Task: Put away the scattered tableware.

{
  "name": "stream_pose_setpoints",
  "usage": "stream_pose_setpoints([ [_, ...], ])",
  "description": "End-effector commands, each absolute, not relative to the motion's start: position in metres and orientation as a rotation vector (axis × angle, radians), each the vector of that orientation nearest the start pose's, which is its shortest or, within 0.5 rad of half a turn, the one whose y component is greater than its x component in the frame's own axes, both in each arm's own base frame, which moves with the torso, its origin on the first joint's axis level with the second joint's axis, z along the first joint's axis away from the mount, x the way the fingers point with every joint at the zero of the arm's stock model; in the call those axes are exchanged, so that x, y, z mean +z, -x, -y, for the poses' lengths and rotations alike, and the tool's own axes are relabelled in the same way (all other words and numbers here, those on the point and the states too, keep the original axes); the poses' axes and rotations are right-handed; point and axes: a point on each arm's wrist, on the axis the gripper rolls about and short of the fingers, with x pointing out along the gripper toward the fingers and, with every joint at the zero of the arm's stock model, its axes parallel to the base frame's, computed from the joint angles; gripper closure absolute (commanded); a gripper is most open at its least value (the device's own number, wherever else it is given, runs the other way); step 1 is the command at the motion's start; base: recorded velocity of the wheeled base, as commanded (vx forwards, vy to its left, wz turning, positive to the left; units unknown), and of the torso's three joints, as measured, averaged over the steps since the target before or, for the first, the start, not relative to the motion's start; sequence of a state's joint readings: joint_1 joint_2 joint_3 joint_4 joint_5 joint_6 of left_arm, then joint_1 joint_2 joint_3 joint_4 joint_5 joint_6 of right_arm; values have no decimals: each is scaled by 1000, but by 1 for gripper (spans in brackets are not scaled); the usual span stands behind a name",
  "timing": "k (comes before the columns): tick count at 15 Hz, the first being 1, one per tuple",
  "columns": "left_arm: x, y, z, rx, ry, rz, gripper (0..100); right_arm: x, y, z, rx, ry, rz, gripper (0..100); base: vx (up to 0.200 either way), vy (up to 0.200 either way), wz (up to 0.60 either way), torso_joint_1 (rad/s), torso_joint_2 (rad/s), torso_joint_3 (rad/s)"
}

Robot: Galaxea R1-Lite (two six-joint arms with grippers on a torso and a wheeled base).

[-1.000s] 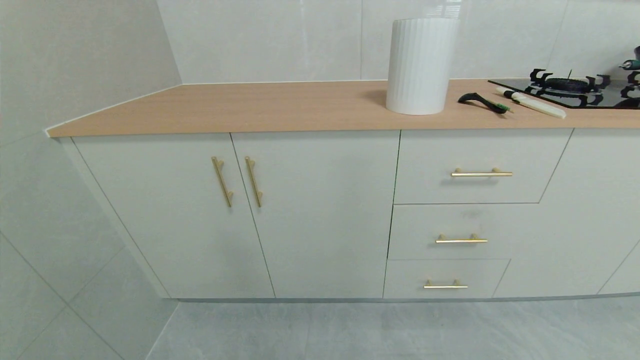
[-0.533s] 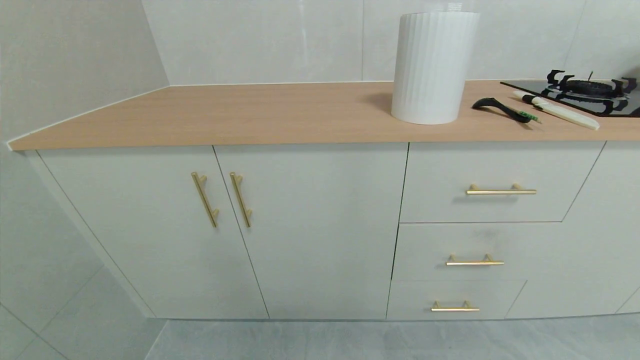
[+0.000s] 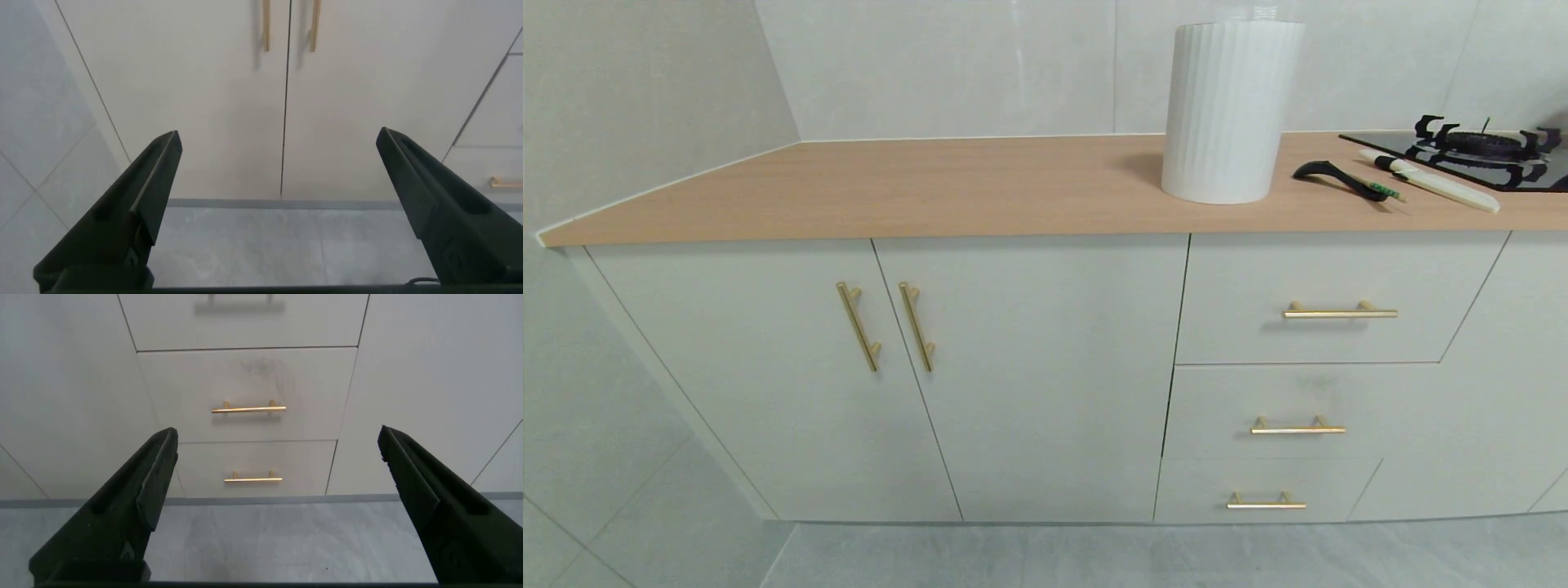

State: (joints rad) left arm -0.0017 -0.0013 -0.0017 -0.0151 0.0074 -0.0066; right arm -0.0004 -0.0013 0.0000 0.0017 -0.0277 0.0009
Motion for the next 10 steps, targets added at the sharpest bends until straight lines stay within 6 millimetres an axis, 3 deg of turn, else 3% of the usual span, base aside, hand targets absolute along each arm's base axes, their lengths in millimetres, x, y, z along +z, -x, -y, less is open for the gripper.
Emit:
stream_pose_setpoints([
  [1, 77, 23, 0, 6, 8, 17, 0, 75, 23, 1, -28, 0, -2, 0, 0, 0, 0, 0, 0, 0],
  [8, 77, 23, 0, 6, 8, 17, 0, 77, 20, 1, -26, 8, -34, 0, 0, 0, 0, 0, 0, 0],
  [9, 77, 23, 0, 6, 8, 17, 0, 84, 21, 1, -26, 3, -17, 0, 0, 0, 0, 0, 0, 0],
  [10, 77, 23, 0, 6, 8, 17, 0, 126, 28, 1, 1, -20, 78, 0, 0, 0, 0, 0, 0, 0],
])
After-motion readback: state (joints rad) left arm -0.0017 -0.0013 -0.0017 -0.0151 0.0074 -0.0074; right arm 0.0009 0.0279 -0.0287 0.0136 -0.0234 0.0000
